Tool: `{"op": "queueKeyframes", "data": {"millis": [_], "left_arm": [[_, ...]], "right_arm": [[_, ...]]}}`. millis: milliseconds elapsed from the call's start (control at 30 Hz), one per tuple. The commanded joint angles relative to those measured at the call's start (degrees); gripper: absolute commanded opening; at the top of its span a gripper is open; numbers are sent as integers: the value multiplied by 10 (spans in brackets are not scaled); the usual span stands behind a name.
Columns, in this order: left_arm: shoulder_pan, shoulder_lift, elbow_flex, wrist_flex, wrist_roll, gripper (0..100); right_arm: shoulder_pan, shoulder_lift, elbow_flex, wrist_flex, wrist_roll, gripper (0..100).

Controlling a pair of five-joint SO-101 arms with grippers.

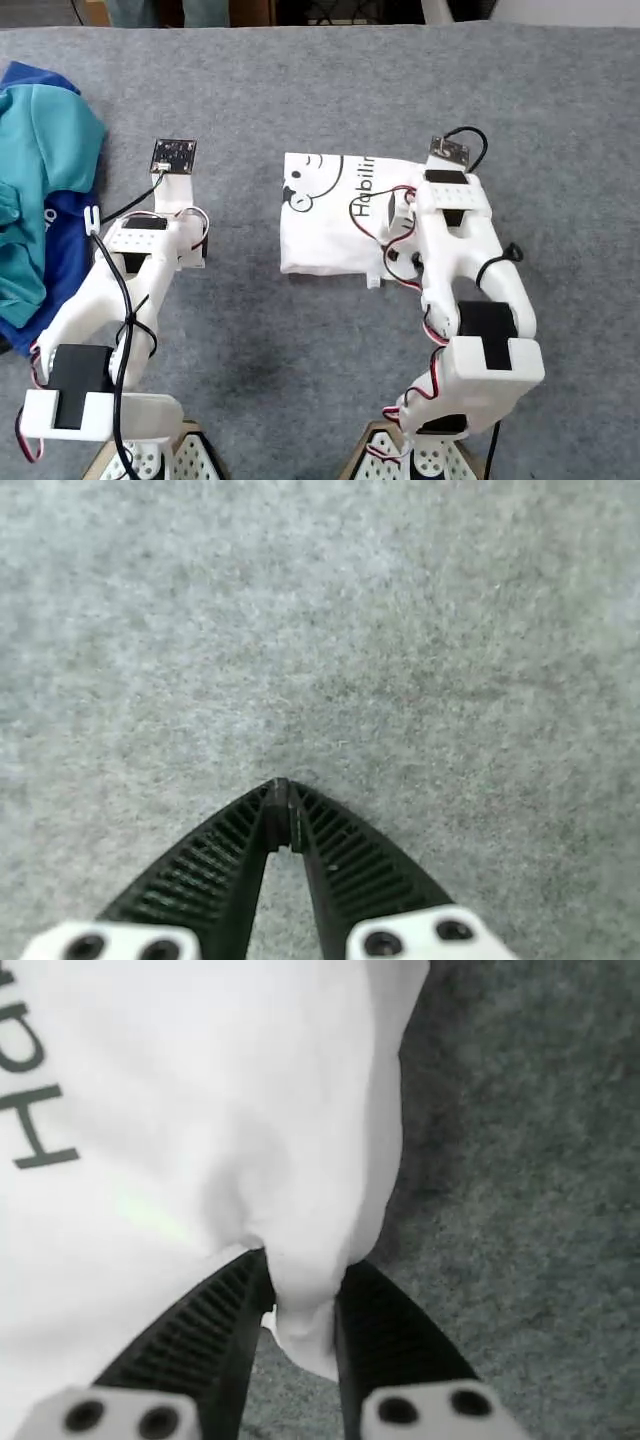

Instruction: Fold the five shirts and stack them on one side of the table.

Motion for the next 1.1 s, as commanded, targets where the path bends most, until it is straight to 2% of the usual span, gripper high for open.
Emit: {"op": "queueKeyframes", "data": {"millis": [0, 200, 433, 567, 833, 1067], "left_arm": [[-5, -23, -1, -5, 7, 30], [-5, -23, -1, -6, 7, 30], [-5, -20, -1, -6, 7, 30], [-5, 3, -15, -3, 7, 30], [-2, 17, -32, 12, 8, 30], [-1, 17, -31, 11, 8, 30]], "right_arm": [[-3, -3, -64, 29, 18, 15], [37, 1, -167, 96, 106, 14], [156, 8, -260, 103, 239, 15], [233, 59, -322, 103, 292, 15], [333, 245, -545, 117, 336, 15], [353, 381, -752, 228, 340, 15]]}}
